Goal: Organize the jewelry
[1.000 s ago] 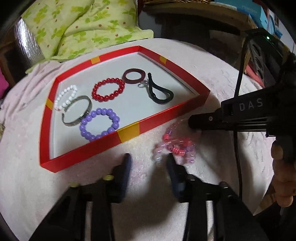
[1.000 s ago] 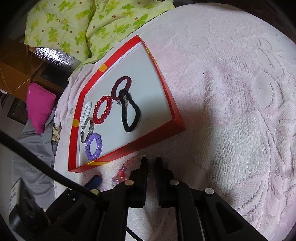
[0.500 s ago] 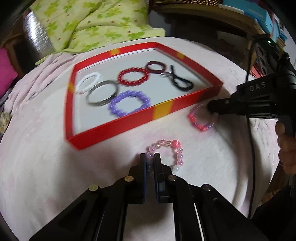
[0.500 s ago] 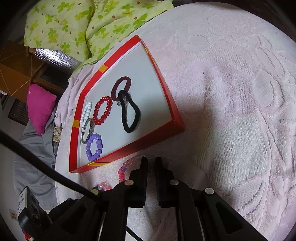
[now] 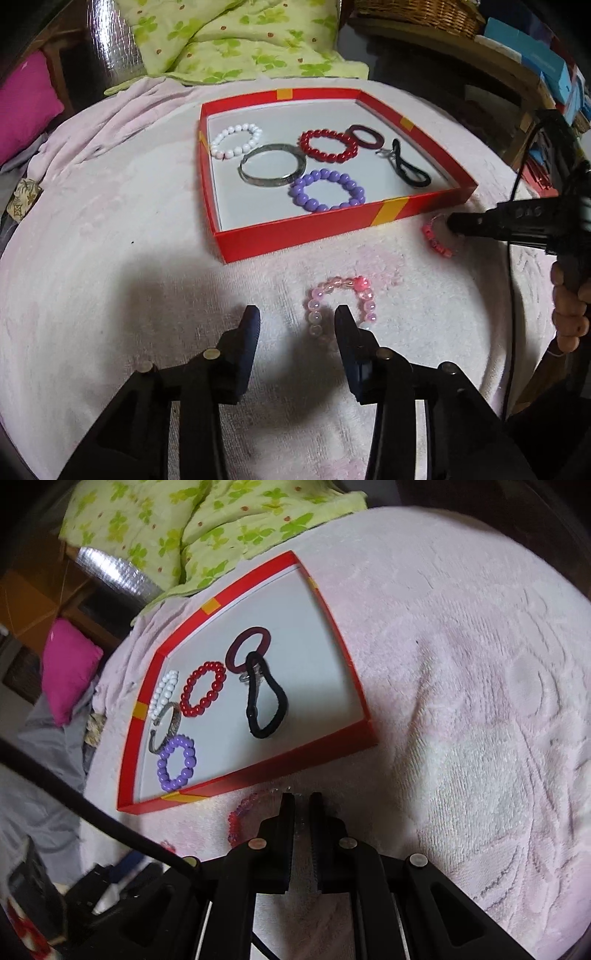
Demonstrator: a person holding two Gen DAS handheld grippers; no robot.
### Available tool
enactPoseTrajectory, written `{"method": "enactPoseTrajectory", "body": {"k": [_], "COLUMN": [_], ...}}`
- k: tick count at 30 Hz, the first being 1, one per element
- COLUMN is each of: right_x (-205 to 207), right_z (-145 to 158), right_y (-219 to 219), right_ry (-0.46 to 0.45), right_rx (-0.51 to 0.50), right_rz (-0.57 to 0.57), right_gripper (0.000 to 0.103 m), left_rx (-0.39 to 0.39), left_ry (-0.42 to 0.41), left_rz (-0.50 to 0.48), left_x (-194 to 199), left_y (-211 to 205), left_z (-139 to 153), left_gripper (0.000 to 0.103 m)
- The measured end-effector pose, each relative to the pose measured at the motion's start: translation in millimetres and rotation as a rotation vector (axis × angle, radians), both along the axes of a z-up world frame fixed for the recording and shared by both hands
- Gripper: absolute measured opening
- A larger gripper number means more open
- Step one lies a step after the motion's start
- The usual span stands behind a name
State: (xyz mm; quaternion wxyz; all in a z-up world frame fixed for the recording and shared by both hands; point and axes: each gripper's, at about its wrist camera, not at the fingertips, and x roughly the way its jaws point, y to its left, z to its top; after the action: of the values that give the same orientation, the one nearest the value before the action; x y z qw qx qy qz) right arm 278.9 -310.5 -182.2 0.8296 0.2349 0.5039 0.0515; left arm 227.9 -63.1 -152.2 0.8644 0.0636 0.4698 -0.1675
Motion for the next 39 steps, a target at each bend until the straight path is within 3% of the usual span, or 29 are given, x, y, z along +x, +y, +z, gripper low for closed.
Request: {"method": "enactPoseTrajectory", "body": {"k": [5, 12, 17, 22, 26, 33, 39], "right_x": [0.3, 0.7, 0.6, 0.4, -1.0, 1.1, -3.9], "right_z": [3.7, 3.5, 2.6, 2.3, 2.1, 7.1, 18.3], "right_y": [12.0, 11.7, 9.4, 8.4, 6.2, 10.4, 9.4], "right_ry": [-0.014, -0.015, -0.011, -0.009, -0.009, -0.008, -0.031], "right_rx": [-0.104, -0.109, -0.085, -0.071, -0.059, -0.083, 0.050], "right_rz": [0.035, 0.034, 0.027, 0.029, 0.028, 0.041, 0.074], "right_gripper": [0.010, 0.010, 0.011, 0.011, 0.011, 0.009, 0.009], "left_rx": [-0.003, 0.030, -0.026, -0.005, 0.008, 0.057, 0.082], "left_ry": [-0.022, 0.039, 0.060, 0.044, 0.041, 0.033, -0.024], "left_rz": [-0.051, -0.054, -0.010, 0.024, 0.031, 0.036, 0.023], "left_x": [-12.6, -6.2, 1.6, 2.7, 2.1, -4.5, -13.8], "left_y": [-11.5, -26.4, -19.2, -20.8, -23.3, -29.5, -22.1], "left_z": [5.8, -9.4, -11.4, -9.4, -7.4, 0.4, 18.3], "left_gripper": [0.061, 0.065, 0.065, 0.043, 0.017, 0.015, 0.015]}}
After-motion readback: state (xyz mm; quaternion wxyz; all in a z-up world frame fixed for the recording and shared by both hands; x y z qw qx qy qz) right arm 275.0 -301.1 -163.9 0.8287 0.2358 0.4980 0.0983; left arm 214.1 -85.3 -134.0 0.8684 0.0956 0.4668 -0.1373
